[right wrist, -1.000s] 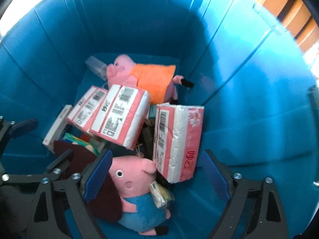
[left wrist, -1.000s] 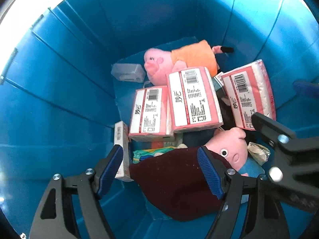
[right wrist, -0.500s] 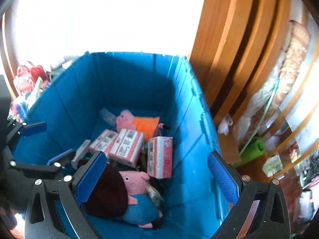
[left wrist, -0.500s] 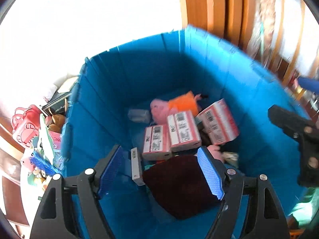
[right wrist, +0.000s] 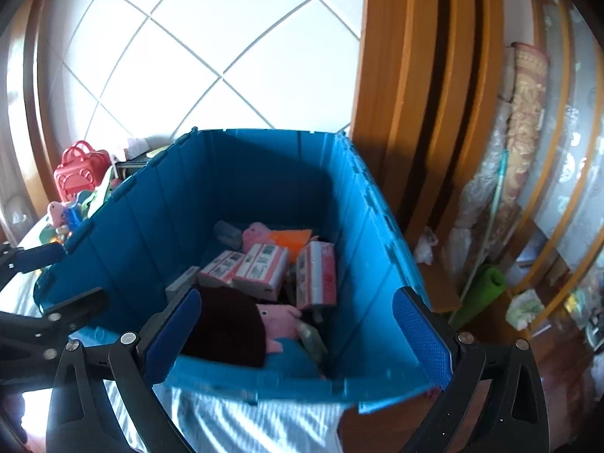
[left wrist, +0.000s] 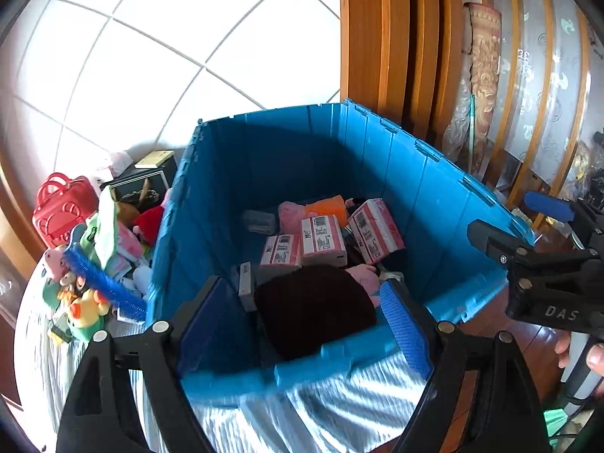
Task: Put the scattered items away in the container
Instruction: 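Withdraw both tools from the crate back toward the pile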
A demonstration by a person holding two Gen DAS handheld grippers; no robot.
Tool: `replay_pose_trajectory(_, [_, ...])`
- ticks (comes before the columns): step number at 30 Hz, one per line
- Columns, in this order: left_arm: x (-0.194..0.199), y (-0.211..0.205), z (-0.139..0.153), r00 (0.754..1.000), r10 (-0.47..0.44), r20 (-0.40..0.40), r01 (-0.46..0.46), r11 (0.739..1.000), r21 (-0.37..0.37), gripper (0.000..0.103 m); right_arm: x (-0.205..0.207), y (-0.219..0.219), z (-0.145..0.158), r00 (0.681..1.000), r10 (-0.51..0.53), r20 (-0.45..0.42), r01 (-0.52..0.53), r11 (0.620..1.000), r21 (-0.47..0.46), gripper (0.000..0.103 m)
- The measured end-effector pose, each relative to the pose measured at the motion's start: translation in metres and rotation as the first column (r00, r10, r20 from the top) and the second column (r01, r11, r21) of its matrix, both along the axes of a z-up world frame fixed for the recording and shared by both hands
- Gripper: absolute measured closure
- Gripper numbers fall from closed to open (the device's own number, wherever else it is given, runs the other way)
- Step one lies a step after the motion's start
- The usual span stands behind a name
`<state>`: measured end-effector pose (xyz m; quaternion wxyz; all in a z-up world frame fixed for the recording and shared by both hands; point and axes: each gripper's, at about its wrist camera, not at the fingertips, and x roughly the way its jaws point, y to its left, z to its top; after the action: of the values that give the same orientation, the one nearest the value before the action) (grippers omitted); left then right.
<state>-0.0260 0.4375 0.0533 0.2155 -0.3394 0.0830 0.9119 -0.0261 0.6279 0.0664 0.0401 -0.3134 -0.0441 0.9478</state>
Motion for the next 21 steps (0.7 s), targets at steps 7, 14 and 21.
replay_pose_trajectory(7, [0.039, -0.038, -0.003, 0.999, -0.034, -0.038, 0.035, 0.999, 0.026, 0.019, 0.045, -0.031, 0.000, 0.999, -0.011, -0.033, 0.010, 0.999, -0.033, 0.000])
replay_pose_trajectory(14, [0.062, -0.107, -0.012, 0.996, -0.072, -0.053, 0.073, 0.997, 0.028, 0.019, 0.079, -0.101, -0.014, 0.999, -0.037, -0.030, 0.035, 0.997, -0.064, 0.000])
replay_pose_trajectory(21, [0.076, -0.210, -0.032, 0.997, -0.054, -0.060, 0.056, 0.998, 0.029, 0.019, 0.103, -0.196, -0.031, 0.998, -0.059, -0.026, 0.057, 0.995, -0.082, 0.000])
